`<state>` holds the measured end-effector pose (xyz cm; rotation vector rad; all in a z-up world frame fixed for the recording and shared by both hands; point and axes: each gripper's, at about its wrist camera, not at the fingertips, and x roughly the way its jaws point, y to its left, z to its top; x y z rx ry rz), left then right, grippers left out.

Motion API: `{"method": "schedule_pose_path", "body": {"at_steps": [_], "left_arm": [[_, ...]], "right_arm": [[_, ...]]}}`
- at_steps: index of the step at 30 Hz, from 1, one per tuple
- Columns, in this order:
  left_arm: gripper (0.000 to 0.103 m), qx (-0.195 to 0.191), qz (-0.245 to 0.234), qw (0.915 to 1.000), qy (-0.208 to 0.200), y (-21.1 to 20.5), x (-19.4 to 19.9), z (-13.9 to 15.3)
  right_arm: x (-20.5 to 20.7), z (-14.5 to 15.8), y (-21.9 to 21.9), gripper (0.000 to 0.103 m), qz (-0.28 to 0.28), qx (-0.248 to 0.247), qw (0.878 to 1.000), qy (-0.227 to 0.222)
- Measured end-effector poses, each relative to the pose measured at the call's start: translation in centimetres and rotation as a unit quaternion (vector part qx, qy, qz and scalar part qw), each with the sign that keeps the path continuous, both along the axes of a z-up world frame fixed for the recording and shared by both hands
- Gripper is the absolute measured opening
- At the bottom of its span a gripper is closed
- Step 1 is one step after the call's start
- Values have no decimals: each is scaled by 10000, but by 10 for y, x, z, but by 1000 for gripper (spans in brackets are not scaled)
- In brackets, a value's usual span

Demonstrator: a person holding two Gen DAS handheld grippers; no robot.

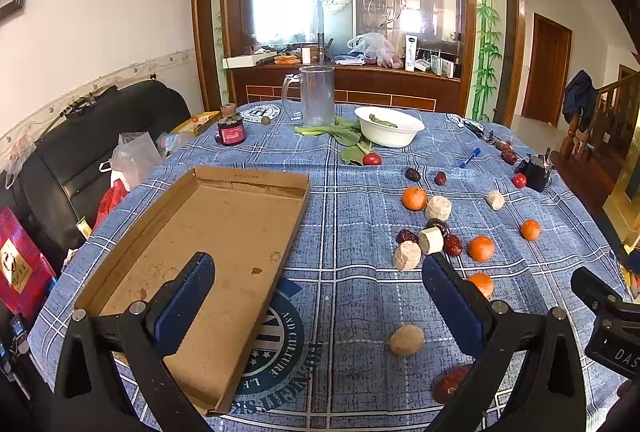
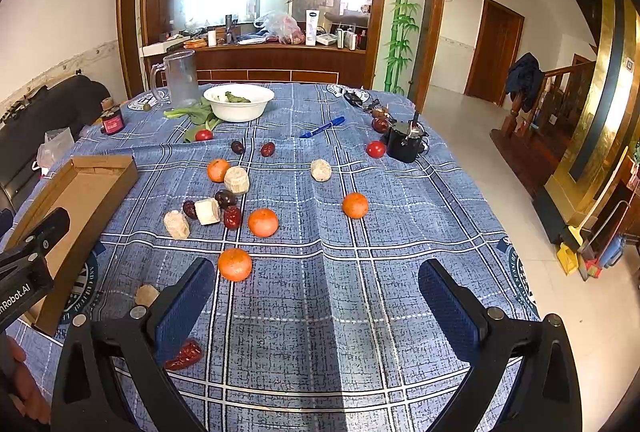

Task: Organize fruits
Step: 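Move both tools toward the fruits scattered on the tablecloth, then grasp the red date with the left tool while the right tool approaches an orange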

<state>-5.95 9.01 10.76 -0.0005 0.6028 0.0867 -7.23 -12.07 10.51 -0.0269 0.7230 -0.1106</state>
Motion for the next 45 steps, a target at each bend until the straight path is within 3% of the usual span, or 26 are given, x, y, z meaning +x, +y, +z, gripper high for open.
{"method": "schedule_pose_path", "body": {"at_steps": [19, 45], "left_arm": [[103, -131, -142, 9996, 224, -2, 0, -8], [103, 6, -128, 9983, 576, -15, 2, -23]], "right_arm": [[-7, -1, -2, 103, -39, -194, 9998, 68], [1, -10, -15, 103, 90, -223, 9995, 200]]}}
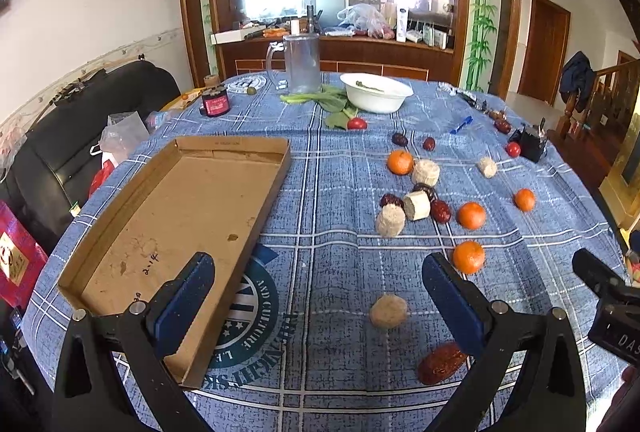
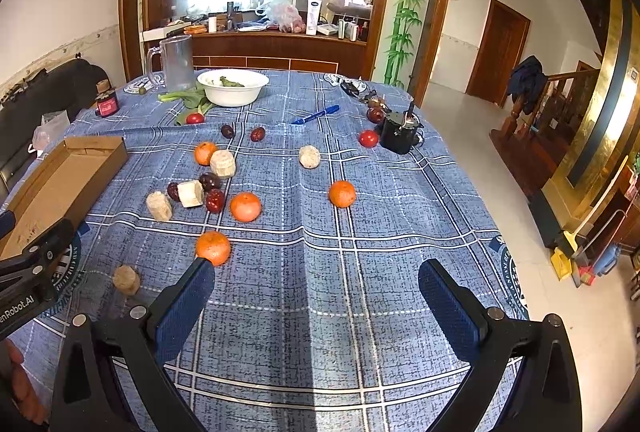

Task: Organize fruits
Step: 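Grasp the red date with the left tool while the right tool approaches an orange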

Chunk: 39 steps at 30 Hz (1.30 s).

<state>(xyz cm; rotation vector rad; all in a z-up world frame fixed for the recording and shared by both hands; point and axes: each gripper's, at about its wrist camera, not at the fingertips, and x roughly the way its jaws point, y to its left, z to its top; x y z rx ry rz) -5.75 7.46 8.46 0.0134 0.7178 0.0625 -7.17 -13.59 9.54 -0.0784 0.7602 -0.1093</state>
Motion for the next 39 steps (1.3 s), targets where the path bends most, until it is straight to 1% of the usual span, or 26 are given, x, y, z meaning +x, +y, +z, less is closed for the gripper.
{"method": "schedule_pose_path", "body": {"at_steps": [2, 4, 5, 7, 10, 11, 13, 17, 19, 21, 22, 23, 24, 26, 27, 29, 31, 33, 34, 39], "left_arm": [[103, 142, -142, 9996, 195, -6, 3, -4], [103, 310, -430, 9972, 523, -14, 7, -12], [103, 423, -719, 9931, 824, -21, 8, -20], [103, 676, -1078, 9847, 1195, -33, 4, -33], [103, 868, -1411, 9769, 1348, -48, -6, -45], [103, 871, -1522, 9749, 1373, -52, -8, -48], [103, 845, -1544, 9742, 1415, -57, -5, -49], [103, 384, -1588, 9716, 1710, -58, 3, -56], [100, 309, -1580, 9702, 1812, -61, 5, -61], [90, 179, -1582, 9668, 1999, -64, 8, -69], [79, 110, -1578, 9653, 2076, -64, 9, -73], [71, -3, -1529, 9677, 2004, -63, 9, -73], [64, -25, -1510, 9687, 1971, -63, 9, -71], [33, -73, -1489, 9702, 1912, -61, 10, -69], [26, -134, -1479, 9704, 1903, -59, 10, -68], [27, -285, -1477, 9697, 1926, -54, 11, -67], [27, -339, -1449, 9703, 1909, -50, 10, -65], [27, -365, -1426, 9714, 1862, -44, 9, -62], [27, -360, -1398, 9724, 1830, -41, 8, -60], [27, -483, -1284, 9743, 1789, -23, 7, -56]], "right_arm": [[3, -2, -4, 102, -28, -63, 10000, 33], [6, -5, -10, 102, -87, -111, 9999, 43], [7, -6, -13, 102, -113, -125, 9998, 49], [11, -9, -21, 102, -157, -115, 9998, 85], [14, -15, -29, 102, -188, -43, 9997, 141], [15, -16, -32, 102, -192, -12, 9997, 177], [17, -20, -36, 102, -193, 63, 9995, 233], [20, -25, -41, 102, -158, 164, 9994, 263], [21, -26, -43, 102, -142, 168, 9993, 288], [22, -27, -46, 102, -150, 192, 9993, 293], [22, -27, -48, 102, -157, 215, 9992, 295], [22, -28, -48, 102, -162, 228, 9992, 295], [23, -28, -50, 102, -166, 249, 9991, 299], [25, -28, -51, 102, -178, 294, 9990, 301], [27, -28, -52, 102, -169, 342, 9988, 315], [34, -29, -50, 102, -72, 537, 9978, 379], [40, -30, -43, 103, 110, 727, 9965, 404], [49, -33, -28, 103, 479, 931, 9932, 510], [55, -37, -18, 103, 671, 948, 9915, 582], [77, -57, 26, 102, 1173, 542, 9881, 836]]}}
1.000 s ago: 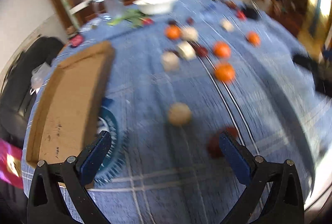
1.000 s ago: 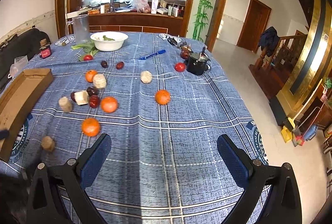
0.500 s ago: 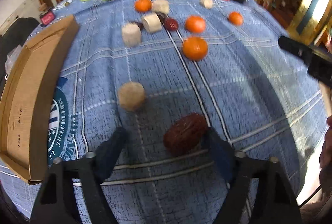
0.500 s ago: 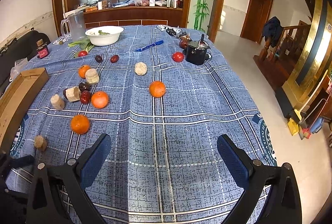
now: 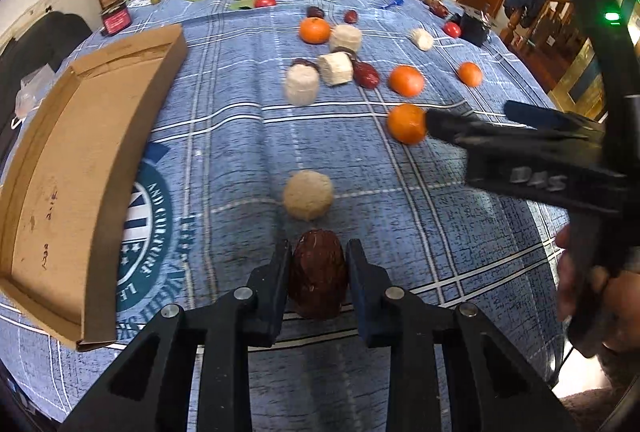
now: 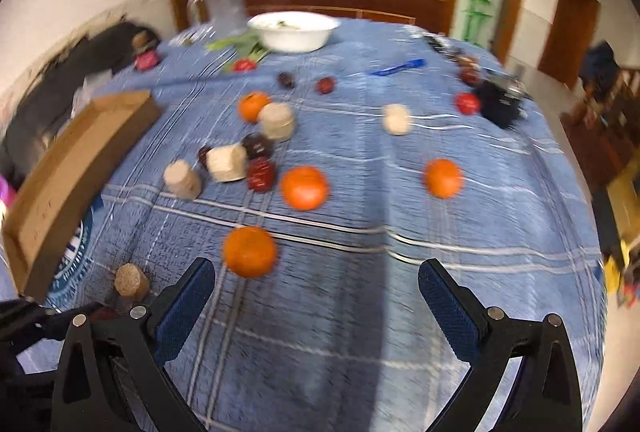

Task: Organize fruits
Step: 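Grasp the red date with the left tool while the right tool approaches an orange, then close the right tool on the mandarin orange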

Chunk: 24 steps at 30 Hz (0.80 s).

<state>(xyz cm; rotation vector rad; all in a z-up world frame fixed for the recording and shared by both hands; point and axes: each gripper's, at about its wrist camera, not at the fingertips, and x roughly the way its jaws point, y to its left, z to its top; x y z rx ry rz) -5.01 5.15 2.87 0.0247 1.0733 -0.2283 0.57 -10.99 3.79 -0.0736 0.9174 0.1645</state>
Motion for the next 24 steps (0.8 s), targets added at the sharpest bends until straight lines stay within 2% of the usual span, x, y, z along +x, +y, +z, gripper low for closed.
{"method": "schedule_pose_path", "body": {"at_steps": [2, 4, 6, 7, 8, 9, 16, 24], "left_arm": [[27, -19, 39, 10000, 14, 6, 0, -1], [27, -70, 65, 9999, 34, 13, 0, -2], [27, -118, 76, 9999, 47, 17, 1, -3], [27, -140, 82, 9999, 55, 19, 2, -3], [27, -180, 86, 9998, 55, 22, 3, -3], [27, -212, 80, 9997, 56, 24, 3, -3], [27, -554, -48, 9984, -43, 35, 7, 8], [27, -676, -212, 9972, -221, 41, 10, 24]], "right_arm": [[7, -7, 15, 99, 180, -105, 9998, 52], [12, -13, 21, 85, 307, -179, 9992, 169], [19, -25, 30, 51, 489, -180, 9978, 412], [19, -26, 28, 49, 555, -29, 9972, 501], [17, -26, 28, 39, 537, -2, 9976, 437], [16, -24, 28, 34, 576, 114, 9974, 422], [0, -12, 20, 34, 350, 253, 9981, 441], [-16, 5, 15, 34, 35, 307, 9991, 305]]}}
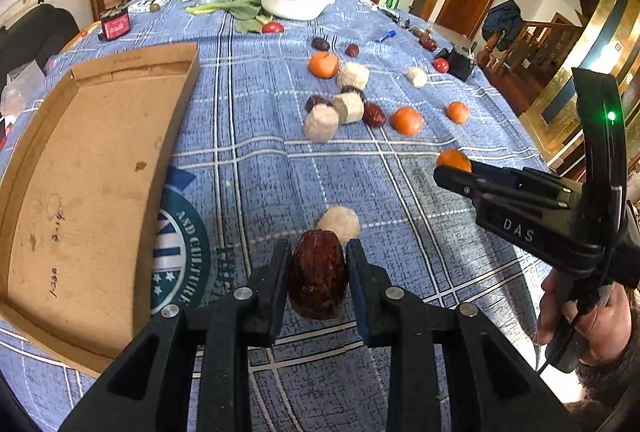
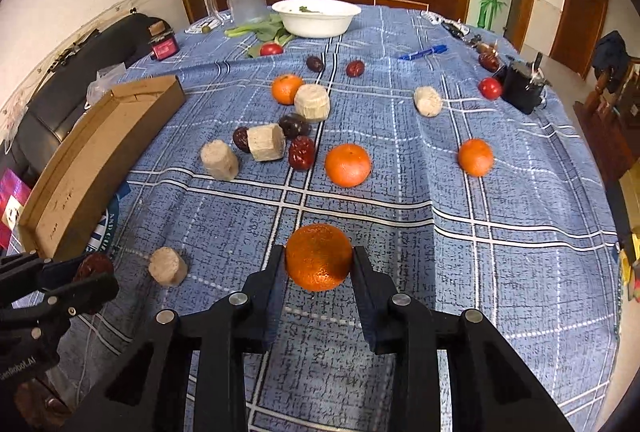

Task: Organize fruits
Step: 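Close the right tool on the mandarin orange, then carry the date and orange into the cardboard tray and open both tools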

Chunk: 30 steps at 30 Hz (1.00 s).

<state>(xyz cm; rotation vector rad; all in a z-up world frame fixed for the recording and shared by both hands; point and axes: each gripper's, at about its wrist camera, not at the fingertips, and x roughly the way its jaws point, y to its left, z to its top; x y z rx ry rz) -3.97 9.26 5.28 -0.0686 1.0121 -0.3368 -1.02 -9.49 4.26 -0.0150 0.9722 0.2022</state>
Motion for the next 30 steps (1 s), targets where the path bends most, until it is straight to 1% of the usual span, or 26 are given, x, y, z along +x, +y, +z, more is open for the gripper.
{"method": "schedule_pose_path", "body": {"at_steps": [5, 10, 16, 19, 22, 25, 28, 30], "left_arm": [[27, -85, 83, 9999, -104, 16, -1, 10], [27, -105, 354, 9991, -194, 43, -5, 18], [27, -105, 911, 9954, -269, 94, -10, 24], [27, -59, 1242, 9919, -280, 123, -11, 24], [27, 1, 1558, 9875, -245, 151, -11, 19], [27, 146, 1835, 9827, -182, 177, -10, 11], [27, 257, 2024, 9789, -125, 198, -7, 2], [27, 279, 2110, 9771, -63, 209, -5, -4]], "right_arm": [[-4, 14, 17, 35, 105, -44, 9998, -155], [-1, 26, 52, 35, 447, 3, 9986, -270], [7, 38, 110, 36, 1059, 110, 9937, -338], [10, 42, 141, 36, 1382, 125, 9896, -375], [11, 42, 169, 36, 1672, 149, 9851, -380], [12, 40, 200, 36, 1960, 163, 9798, -352], [12, 32, 226, 36, 2230, 147, 9743, -263], [11, 21, 247, 36, 2446, 89, 9695, -140]]}}
